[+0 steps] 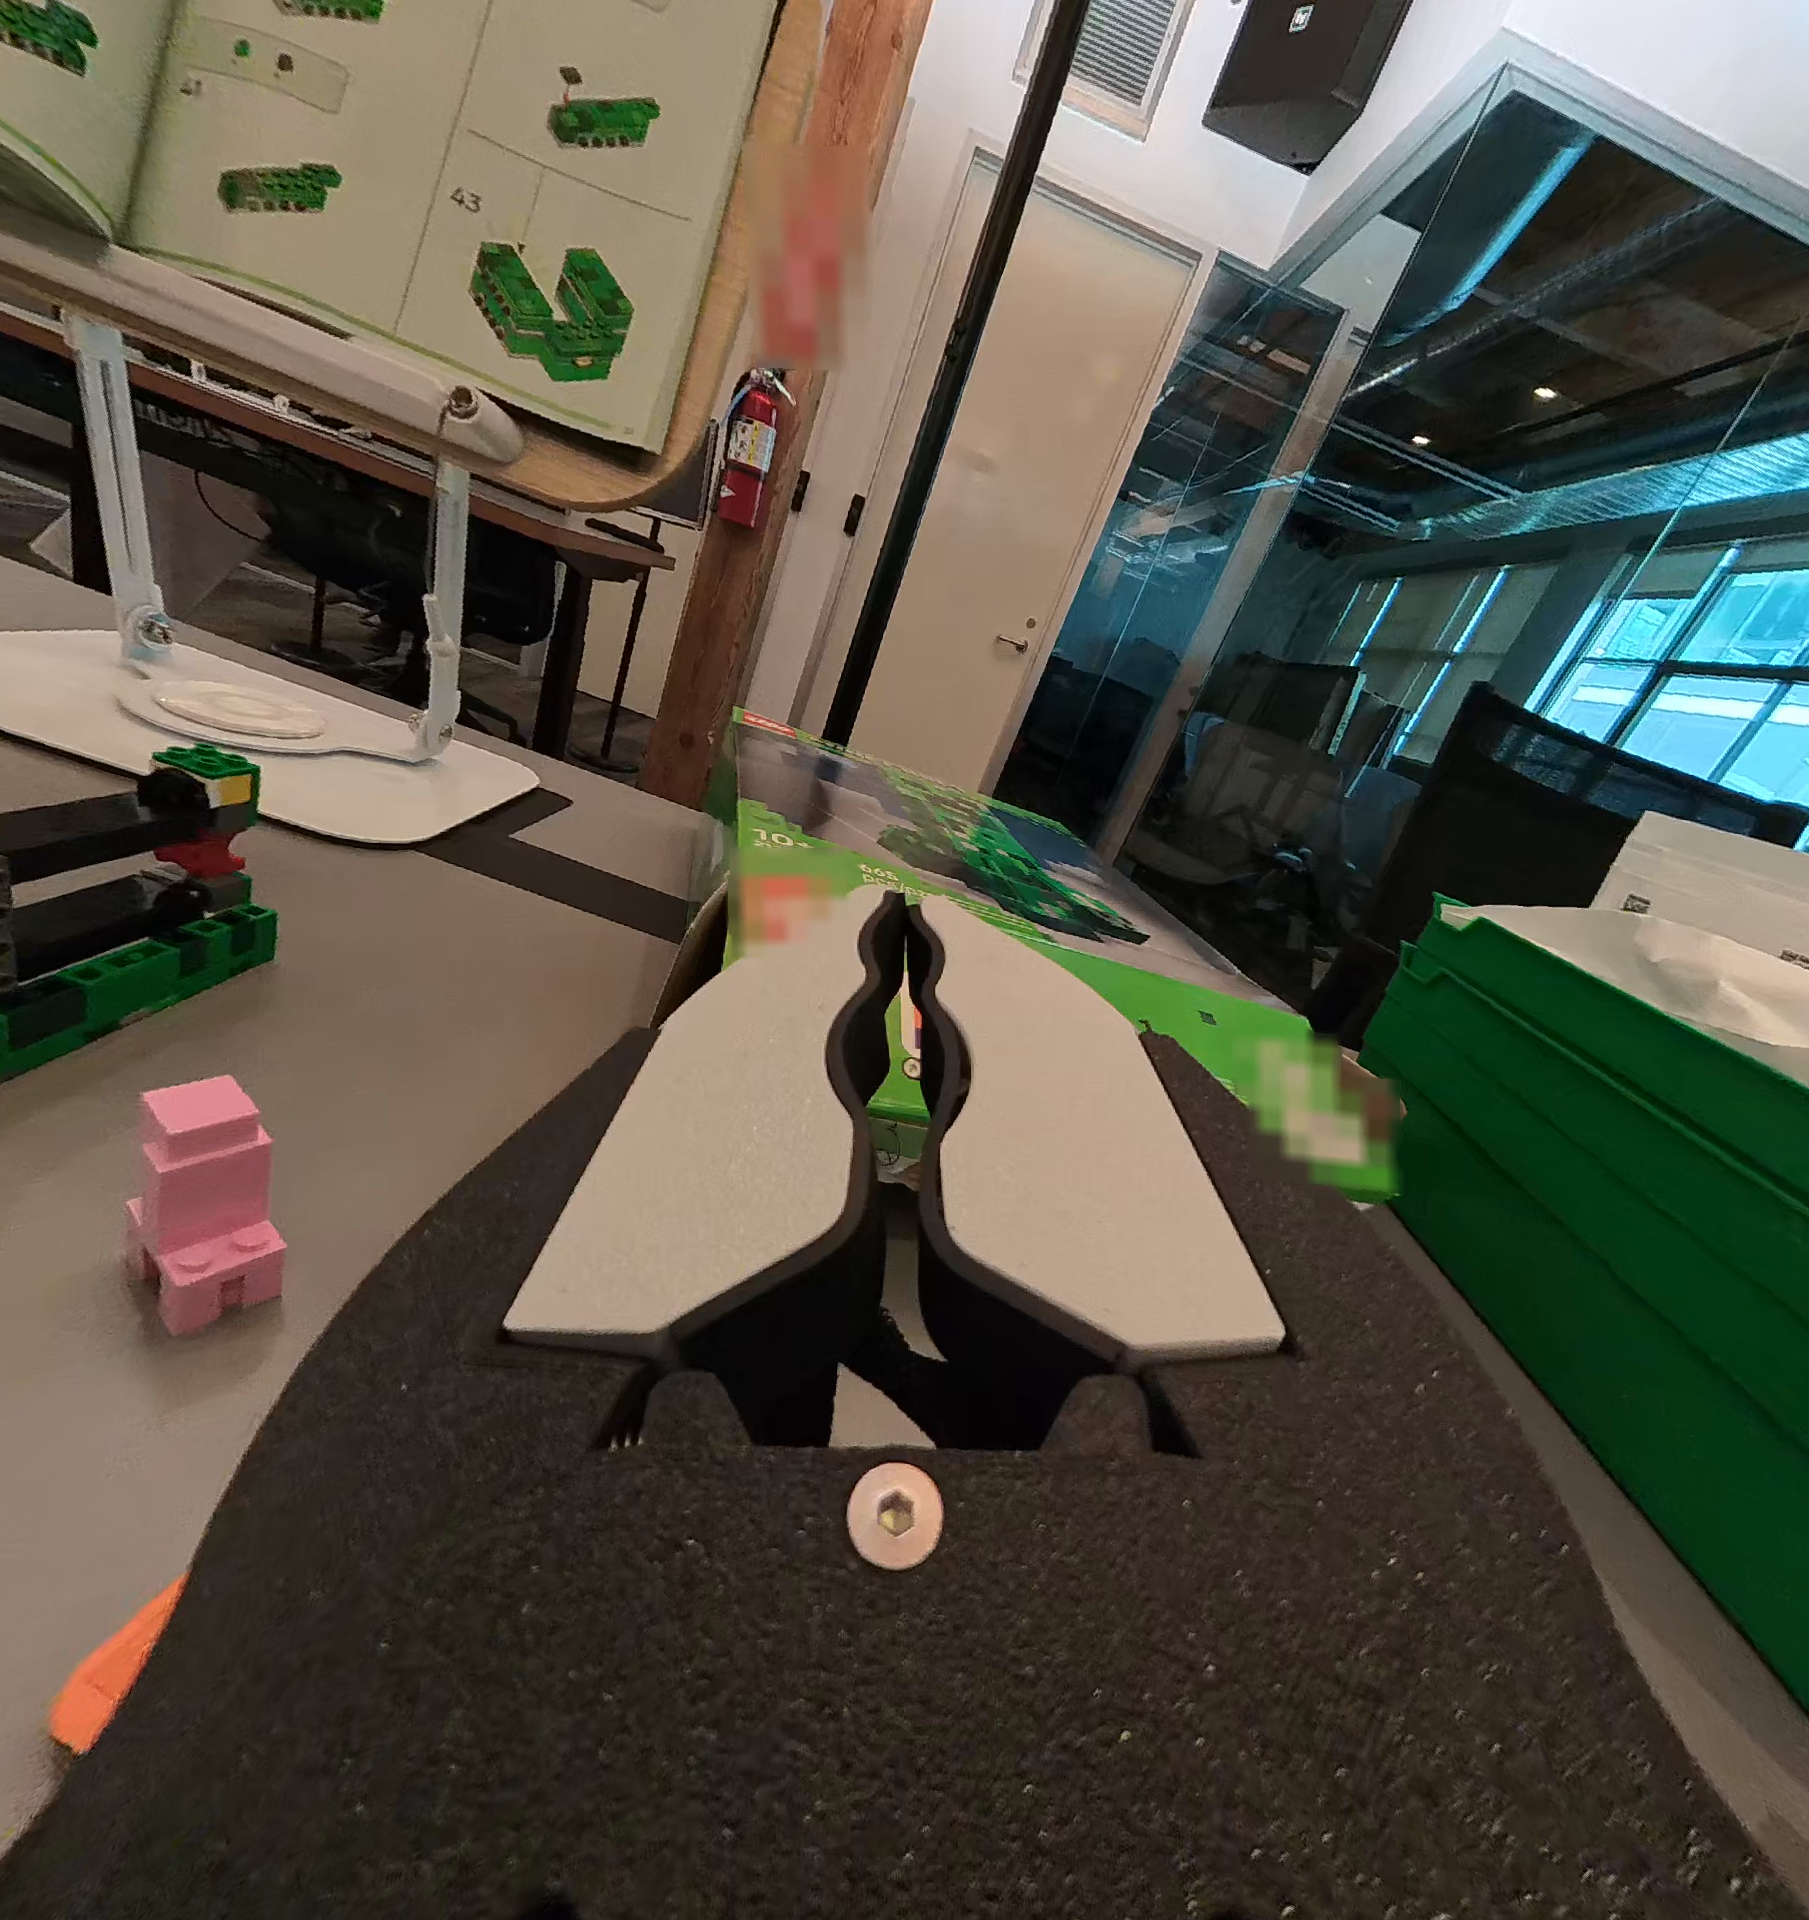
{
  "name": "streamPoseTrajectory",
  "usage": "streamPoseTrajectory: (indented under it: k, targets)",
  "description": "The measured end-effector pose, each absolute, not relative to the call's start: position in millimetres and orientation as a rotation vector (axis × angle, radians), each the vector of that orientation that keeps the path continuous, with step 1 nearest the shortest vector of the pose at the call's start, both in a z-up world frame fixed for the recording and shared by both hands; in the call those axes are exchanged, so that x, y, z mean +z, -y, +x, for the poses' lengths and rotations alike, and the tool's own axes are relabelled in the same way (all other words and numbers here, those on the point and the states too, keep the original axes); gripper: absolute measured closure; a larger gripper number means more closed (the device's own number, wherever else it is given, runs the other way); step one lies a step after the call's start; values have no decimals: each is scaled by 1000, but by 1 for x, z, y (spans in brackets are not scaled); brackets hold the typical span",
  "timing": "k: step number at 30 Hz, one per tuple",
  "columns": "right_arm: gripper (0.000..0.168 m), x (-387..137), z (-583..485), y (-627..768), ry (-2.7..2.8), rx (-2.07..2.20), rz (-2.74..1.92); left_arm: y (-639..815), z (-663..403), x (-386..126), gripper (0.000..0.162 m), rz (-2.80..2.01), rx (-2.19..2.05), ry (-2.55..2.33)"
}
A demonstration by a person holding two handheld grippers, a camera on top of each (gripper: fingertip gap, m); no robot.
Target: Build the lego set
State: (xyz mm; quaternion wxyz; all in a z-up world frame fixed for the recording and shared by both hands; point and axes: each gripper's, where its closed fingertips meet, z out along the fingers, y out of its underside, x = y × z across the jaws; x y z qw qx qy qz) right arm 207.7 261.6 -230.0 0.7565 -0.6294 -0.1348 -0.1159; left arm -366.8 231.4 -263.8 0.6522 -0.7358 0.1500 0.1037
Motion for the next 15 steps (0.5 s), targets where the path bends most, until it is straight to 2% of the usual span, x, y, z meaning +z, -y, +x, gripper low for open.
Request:
streamPoseTrajectory:
  k: [15]
  targets:
    - [168, -231, 207, -262, 302, -259, -1375, -233, -363, -268, 162, -1685, 237, -380]
